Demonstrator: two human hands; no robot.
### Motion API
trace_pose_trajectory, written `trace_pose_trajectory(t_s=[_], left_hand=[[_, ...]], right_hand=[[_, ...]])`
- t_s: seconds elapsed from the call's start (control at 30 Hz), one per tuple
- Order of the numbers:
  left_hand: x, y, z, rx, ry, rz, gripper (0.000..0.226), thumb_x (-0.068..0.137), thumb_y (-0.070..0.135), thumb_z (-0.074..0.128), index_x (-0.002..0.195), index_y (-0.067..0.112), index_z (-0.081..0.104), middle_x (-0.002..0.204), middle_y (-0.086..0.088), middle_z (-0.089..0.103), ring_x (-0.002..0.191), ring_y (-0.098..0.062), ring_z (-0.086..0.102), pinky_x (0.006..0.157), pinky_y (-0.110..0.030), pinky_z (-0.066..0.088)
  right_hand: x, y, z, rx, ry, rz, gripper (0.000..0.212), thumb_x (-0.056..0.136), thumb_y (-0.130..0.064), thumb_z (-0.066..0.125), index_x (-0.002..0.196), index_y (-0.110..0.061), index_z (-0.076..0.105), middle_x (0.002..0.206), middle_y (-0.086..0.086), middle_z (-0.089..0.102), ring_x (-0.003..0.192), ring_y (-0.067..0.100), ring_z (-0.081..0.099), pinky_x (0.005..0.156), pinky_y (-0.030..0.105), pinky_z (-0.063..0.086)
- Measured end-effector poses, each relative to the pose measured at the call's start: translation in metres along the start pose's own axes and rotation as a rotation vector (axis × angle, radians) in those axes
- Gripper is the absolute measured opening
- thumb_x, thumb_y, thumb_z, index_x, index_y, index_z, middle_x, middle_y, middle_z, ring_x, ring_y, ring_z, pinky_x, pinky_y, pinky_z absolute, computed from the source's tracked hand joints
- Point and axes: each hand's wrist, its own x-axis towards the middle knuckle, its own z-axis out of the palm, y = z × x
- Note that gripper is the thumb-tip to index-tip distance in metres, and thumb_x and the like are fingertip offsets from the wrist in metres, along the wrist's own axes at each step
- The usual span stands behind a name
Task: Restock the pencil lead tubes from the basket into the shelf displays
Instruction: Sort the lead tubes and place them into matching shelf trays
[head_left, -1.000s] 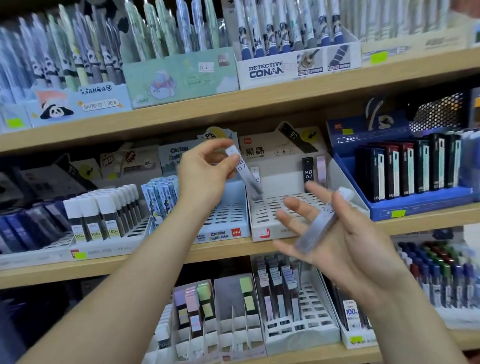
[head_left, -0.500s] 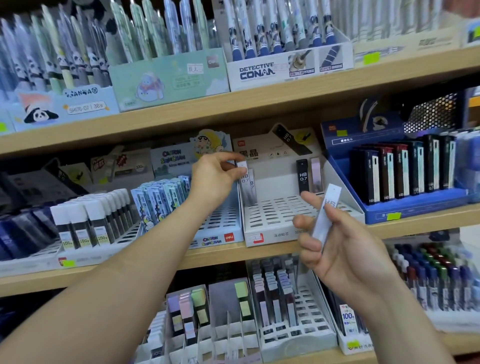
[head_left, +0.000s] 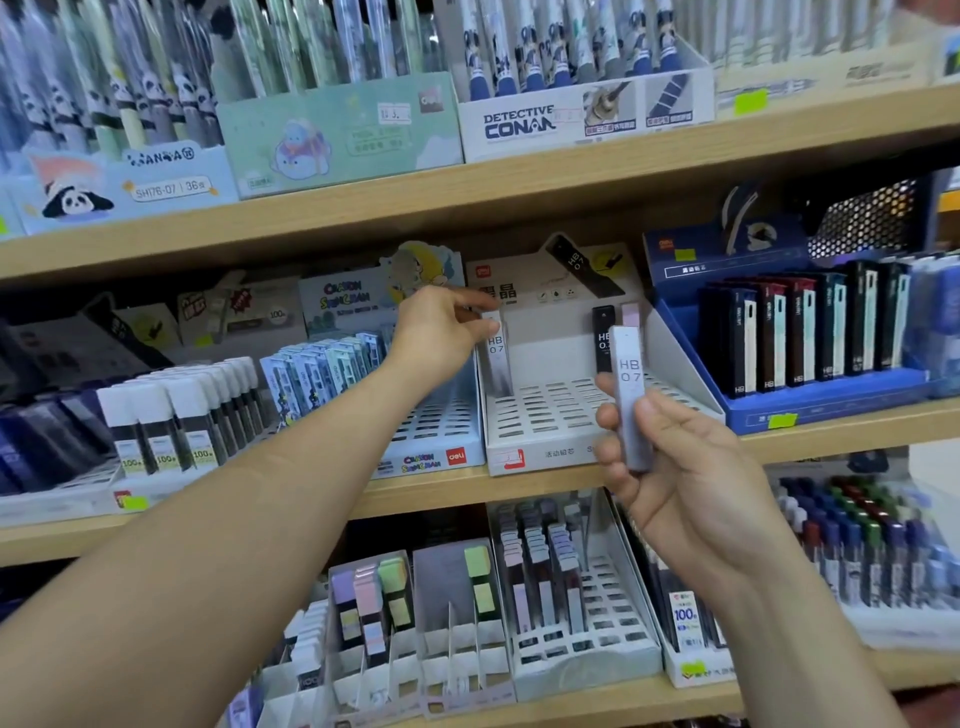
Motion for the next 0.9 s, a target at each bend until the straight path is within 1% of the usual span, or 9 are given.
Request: trace_pose_trajectory(t_s=[0.1, 0.2, 0.37, 0.5, 0.57, 0.6, 0.67, 0.77, 0.9], left_hand=[[-0.003, 0.0, 0.005, 0.102, -0.008, 0.044, 0.022, 0.088, 0.02, 0.069, 0.11, 0.018, 0.073, 0.111, 0.002, 0.069, 0.104, -0.006, 0.057, 0.091, -0.017, 0.04], [-0.004, -0.002, 0.008, 0.167, 0.024, 0.094, 0.02, 0.091, 0.018, 0.066, 0.109, 0.016, 0.073, 0.113, 0.002, 0.069, 0.107, -0.009, 0.056, 0.09, -0.016, 0.036], [-0.007, -0.007, 0.011, 0.334, 0.021, 0.169, 0.027, 0.095, 0.019, 0.06, 0.121, 0.018, 0.067, 0.124, -0.001, 0.065, 0.118, -0.017, 0.056, 0.099, -0.02, 0.036], [-0.019, 0.003, 0.009, 0.432, 0.064, 0.205, 0.031, 0.097, 0.028, 0.055, 0.126, 0.022, 0.063, 0.114, -0.011, 0.06, 0.108, -0.025, 0.052, 0.087, -0.027, 0.038], [-0.035, 0.019, 0.004, 0.15, 0.039, 0.159, 0.029, 0.099, 0.031, 0.05, 0.121, 0.021, 0.066, 0.105, -0.006, 0.065, 0.093, -0.016, 0.056, 0.08, -0.029, 0.045], [-0.045, 0.029, 0.001, -0.082, -0.022, 0.12, 0.028, 0.099, 0.033, 0.05, 0.116, 0.02, 0.068, 0.099, -0.005, 0.069, 0.083, -0.013, 0.059, 0.076, -0.034, 0.05], [-0.064, 0.046, -0.006, -0.414, -0.192, 0.044, 0.025, 0.096, 0.032, 0.054, 0.113, 0.02, 0.068, 0.089, -0.003, 0.071, 0.073, -0.013, 0.062, 0.071, -0.032, 0.055], [-0.075, 0.053, -0.008, -0.495, -0.276, 0.057, 0.02, 0.087, 0.017, 0.067, 0.107, 0.015, 0.069, 0.079, -0.008, 0.069, 0.066, -0.015, 0.063, 0.065, -0.024, 0.055], [-0.073, 0.046, -0.01, -0.531, -0.191, 0.06, 0.02, 0.083, 0.008, 0.071, 0.1, 0.018, 0.072, 0.076, -0.013, 0.068, 0.068, -0.013, 0.064, 0.069, -0.023, 0.056]], right_hand=[[-0.001, 0.002, 0.003, -0.065, 0.047, -0.027, 0.023, 0.1, -0.009, 0.046, 0.11, -0.004, 0.066, 0.085, 0.01, 0.074, 0.065, 0.017, 0.071, 0.05, 0.019, 0.054], [-0.001, 0.004, 0.005, -0.129, 0.097, -0.049, 0.018, 0.098, -0.013, 0.051, 0.105, -0.007, 0.067, 0.094, 0.009, 0.076, 0.07, 0.018, 0.073, 0.05, 0.019, 0.055], [-0.002, 0.01, 0.009, -0.196, 0.14, -0.076, 0.022, 0.093, -0.016, 0.058, 0.112, -0.01, 0.067, 0.095, 0.007, 0.077, 0.071, 0.017, 0.073, 0.053, 0.018, 0.055], [-0.001, 0.011, 0.008, -0.209, 0.144, -0.1, 0.028, 0.091, -0.017, 0.059, 0.117, -0.008, 0.066, 0.096, 0.008, 0.077, 0.07, 0.015, 0.073, 0.055, 0.019, 0.055], [-0.001, 0.011, 0.008, -0.208, 0.137, -0.107, 0.027, 0.091, -0.017, 0.06, 0.116, -0.008, 0.066, 0.096, 0.008, 0.076, 0.069, 0.015, 0.072, 0.055, 0.019, 0.055], [-0.001, 0.011, 0.009, -0.211, 0.132, -0.107, 0.026, 0.091, -0.017, 0.06, 0.114, -0.009, 0.067, 0.095, 0.009, 0.076, 0.068, 0.015, 0.072, 0.054, 0.019, 0.055], [-0.001, 0.012, 0.01, -0.219, 0.121, -0.103, 0.021, 0.091, -0.016, 0.061, 0.109, -0.01, 0.07, 0.093, 0.009, 0.077, 0.066, 0.015, 0.071, 0.054, 0.019, 0.054], [-0.002, 0.013, 0.013, -0.222, 0.105, -0.1, 0.017, 0.09, -0.015, 0.061, 0.103, -0.012, 0.072, 0.089, 0.009, 0.077, 0.066, 0.016, 0.071, 0.054, 0.018, 0.054], [-0.002, 0.013, 0.015, -0.237, 0.119, -0.147, 0.018, 0.083, -0.019, 0.067, 0.099, -0.013, 0.071, 0.087, 0.01, 0.077, 0.068, 0.018, 0.072, 0.058, 0.019, 0.056]])
